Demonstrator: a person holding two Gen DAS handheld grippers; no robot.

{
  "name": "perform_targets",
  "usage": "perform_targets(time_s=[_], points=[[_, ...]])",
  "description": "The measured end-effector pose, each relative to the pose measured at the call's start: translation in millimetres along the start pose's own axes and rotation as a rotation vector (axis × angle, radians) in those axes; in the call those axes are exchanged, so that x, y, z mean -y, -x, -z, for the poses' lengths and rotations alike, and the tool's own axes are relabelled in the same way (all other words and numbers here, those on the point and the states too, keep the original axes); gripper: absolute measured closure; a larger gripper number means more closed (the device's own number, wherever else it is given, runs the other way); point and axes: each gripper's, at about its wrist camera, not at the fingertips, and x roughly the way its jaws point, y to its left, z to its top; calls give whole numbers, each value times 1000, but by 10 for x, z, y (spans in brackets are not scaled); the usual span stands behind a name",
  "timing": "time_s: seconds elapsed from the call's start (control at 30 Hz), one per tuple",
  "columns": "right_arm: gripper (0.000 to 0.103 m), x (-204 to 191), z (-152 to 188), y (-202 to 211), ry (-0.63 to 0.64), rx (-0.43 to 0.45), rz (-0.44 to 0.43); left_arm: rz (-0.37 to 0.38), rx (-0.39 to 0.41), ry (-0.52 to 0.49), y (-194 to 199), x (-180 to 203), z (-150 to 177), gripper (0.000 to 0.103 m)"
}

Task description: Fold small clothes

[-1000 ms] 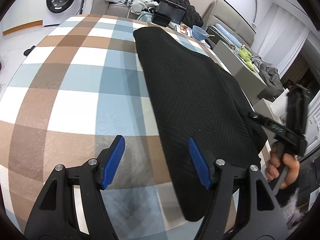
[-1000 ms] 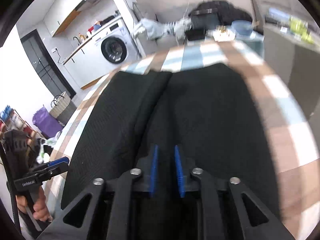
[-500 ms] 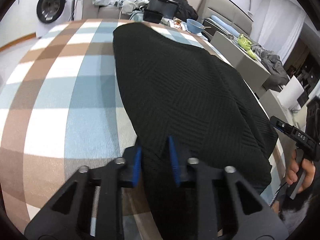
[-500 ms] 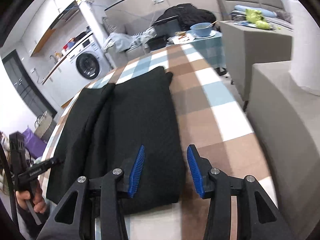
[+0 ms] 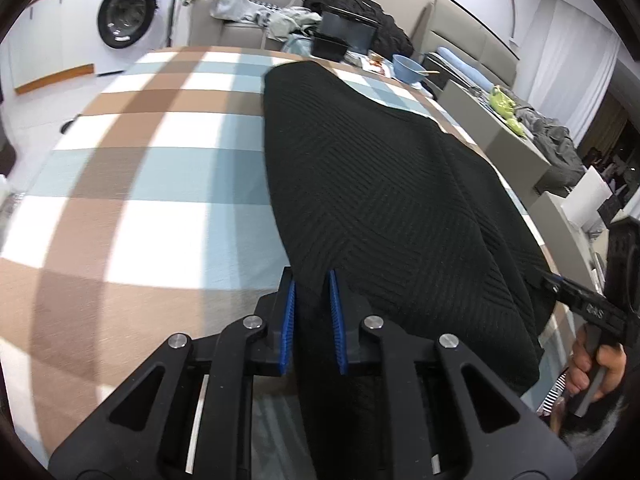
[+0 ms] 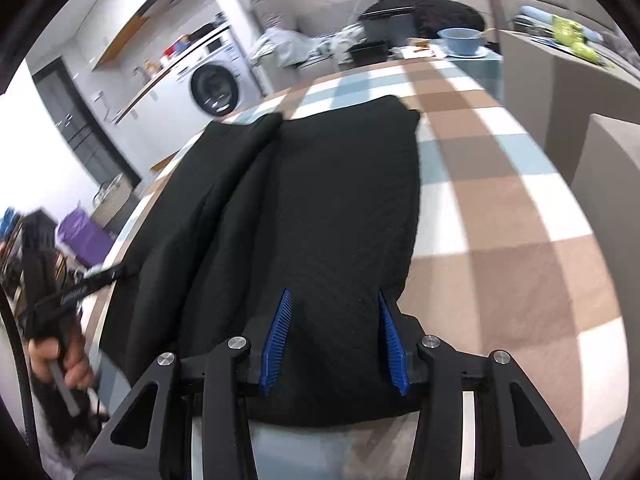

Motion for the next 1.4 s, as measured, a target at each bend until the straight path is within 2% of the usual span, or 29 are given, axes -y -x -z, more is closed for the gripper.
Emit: perform_targets(time_s=[0.1, 0.17, 0.23, 0.33, 0.43, 0.67, 0.8, 0.83, 0.87, 0.97, 1.03, 1.17, 1.27, 1.33, 1.4], points=[[58, -46, 7, 14, 18, 18, 27, 0, 11, -5, 110, -63, 29, 90], [58, -23, -50, 44, -18, 39, 48, 0, 17, -12, 152, -86, 24, 90], [58, -40, -154, 137, -41, 98, 43, -3, 19, -23, 190, -74, 22, 90], [58, -200, -305, 223, -4, 157, 22, 7, 24, -22, 254, -81, 23, 88], [57, -410, -382, 89, 43, 127, -30, 20, 15, 1, 279, -103, 16, 82], [57, -658, -406, -621, 81, -68, -117, 28, 2, 40, 267, -180, 24, 66], [56, -704, -496, -722, 85, -44, -118, 33, -2, 44, 245, -187, 32, 63], [58, -702, -522, -752, 79, -42, -122, 33, -4, 46, 226, -190, 29, 63], [69, -699, -550, -792, 77, -40, -125, 33, -9, 49, 213, -192, 34, 63], [86, -703, -613, -884, 76, -40, -103, 30, -17, 54, 200, -176, 47, 63], [94, -731, -635, -880, 78, -34, -106, 31, -9, 50, 218, -163, 39, 63], [96, -793, -622, -560, 97, 77, -126, 37, 14, 48, 290, -149, 19, 63], [96, -761, -626, -295, 107, 148, -100, 37, 28, 49, 340, -160, 6, 62], [95, -641, -627, -233, 99, 158, -46, 40, 29, 51, 340, -169, 2, 62], [93, -447, -636, -348, 58, 93, 1, 40, 20, 54, 312, -164, 6, 62]])
